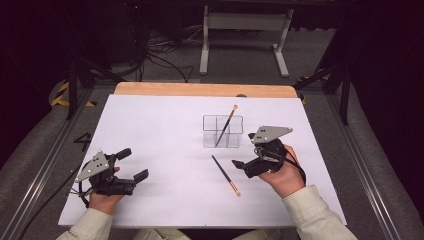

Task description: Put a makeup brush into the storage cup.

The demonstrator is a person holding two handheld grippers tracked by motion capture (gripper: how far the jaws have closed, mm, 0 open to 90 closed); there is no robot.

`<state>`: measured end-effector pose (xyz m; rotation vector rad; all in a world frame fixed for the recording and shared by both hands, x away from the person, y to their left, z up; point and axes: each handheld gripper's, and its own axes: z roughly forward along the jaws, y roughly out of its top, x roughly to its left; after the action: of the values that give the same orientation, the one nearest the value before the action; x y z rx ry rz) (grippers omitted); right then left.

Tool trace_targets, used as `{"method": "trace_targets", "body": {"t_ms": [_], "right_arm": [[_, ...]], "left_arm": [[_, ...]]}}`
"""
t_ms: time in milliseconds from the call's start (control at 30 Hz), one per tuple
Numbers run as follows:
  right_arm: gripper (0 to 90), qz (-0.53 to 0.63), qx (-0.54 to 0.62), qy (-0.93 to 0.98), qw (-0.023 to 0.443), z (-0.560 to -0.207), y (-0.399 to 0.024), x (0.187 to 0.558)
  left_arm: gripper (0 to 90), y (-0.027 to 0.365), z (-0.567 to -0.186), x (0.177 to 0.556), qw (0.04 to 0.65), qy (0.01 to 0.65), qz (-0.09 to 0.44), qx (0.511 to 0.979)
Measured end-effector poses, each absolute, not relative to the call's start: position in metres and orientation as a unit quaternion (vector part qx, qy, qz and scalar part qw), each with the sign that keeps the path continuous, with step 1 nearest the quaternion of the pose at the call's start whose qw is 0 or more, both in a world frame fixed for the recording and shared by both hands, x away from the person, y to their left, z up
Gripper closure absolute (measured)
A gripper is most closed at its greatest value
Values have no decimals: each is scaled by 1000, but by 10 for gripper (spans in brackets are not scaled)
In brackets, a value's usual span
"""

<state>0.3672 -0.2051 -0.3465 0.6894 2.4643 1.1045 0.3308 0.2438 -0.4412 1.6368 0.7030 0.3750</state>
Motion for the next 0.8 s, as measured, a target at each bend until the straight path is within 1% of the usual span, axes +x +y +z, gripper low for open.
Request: {"method": "trace_targets", "body": {"t_ms": [100, 367, 800], "right_arm": [[45, 375, 239, 879, 171, -344, -200, 367], [44, 346, 245, 891, 162, -341, -194, 372], [64, 295, 245, 914, 133, -341, -186, 383]], "left_arm": [[3, 245, -441, 330, 612, 306, 163, 710], [3, 246, -441, 329, 612, 307, 165, 710], [3, 248, -442, 327, 608, 310, 164, 713]]}}
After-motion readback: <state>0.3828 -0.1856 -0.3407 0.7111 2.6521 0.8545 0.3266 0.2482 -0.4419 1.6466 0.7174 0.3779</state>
